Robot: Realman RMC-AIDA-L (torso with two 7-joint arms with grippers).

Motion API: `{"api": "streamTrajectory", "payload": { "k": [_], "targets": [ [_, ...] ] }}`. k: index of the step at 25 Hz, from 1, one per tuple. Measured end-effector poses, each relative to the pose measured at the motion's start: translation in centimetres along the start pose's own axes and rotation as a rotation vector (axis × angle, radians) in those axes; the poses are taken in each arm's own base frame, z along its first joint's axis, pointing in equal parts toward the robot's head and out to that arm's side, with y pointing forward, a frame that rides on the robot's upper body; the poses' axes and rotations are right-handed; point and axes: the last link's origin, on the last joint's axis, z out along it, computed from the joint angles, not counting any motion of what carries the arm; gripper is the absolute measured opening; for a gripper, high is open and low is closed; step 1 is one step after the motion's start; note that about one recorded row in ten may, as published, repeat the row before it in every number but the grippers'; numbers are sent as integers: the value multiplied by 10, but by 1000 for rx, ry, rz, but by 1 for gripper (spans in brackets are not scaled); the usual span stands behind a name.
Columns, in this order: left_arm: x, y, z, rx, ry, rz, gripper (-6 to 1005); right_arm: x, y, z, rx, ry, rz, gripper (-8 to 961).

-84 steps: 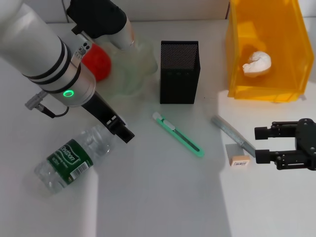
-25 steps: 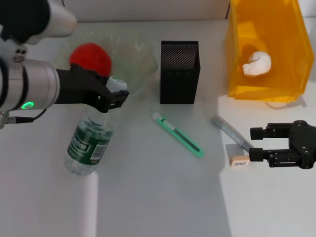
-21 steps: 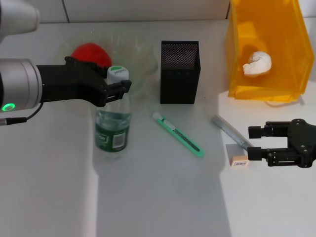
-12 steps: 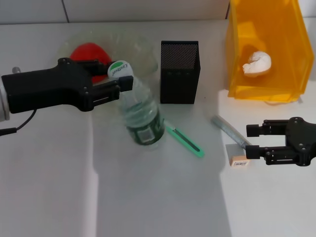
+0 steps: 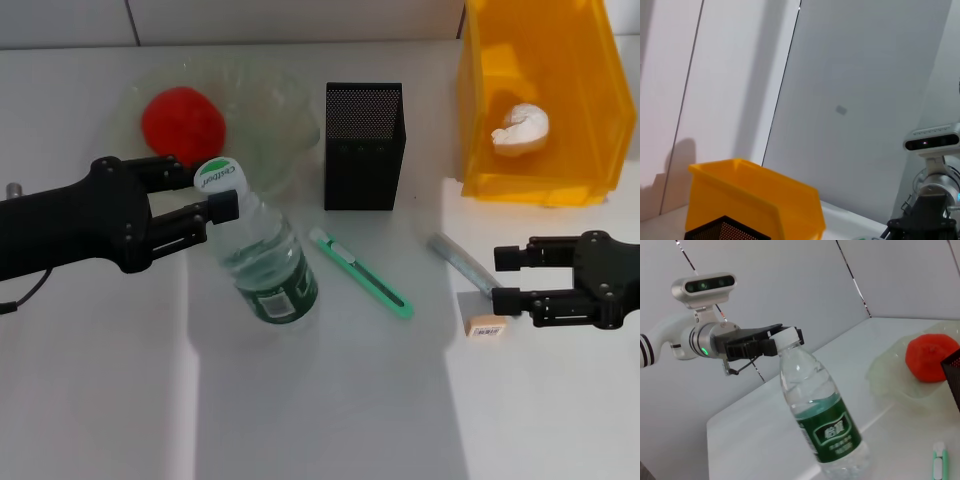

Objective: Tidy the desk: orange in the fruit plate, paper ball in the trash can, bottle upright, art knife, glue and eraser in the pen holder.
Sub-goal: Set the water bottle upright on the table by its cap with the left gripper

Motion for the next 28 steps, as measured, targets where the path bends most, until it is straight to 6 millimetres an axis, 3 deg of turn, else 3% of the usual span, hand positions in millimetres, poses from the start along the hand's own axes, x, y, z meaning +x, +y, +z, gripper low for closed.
{"api": "streamTrajectory", "payload": {
  "k": [7, 20, 28],
  "targets": [
    [-17, 1, -7, 16, 35, 15, 444, -2, 0, 4, -10, -2, -2, 697],
    [-18, 2, -7, 5, 55, 27, 443, -4, 3, 6, -33, -5, 9, 697],
    [-37, 2, -2, 8, 57, 47, 442, -5, 6, 6, -56, -5, 6, 696]
  ]
}}
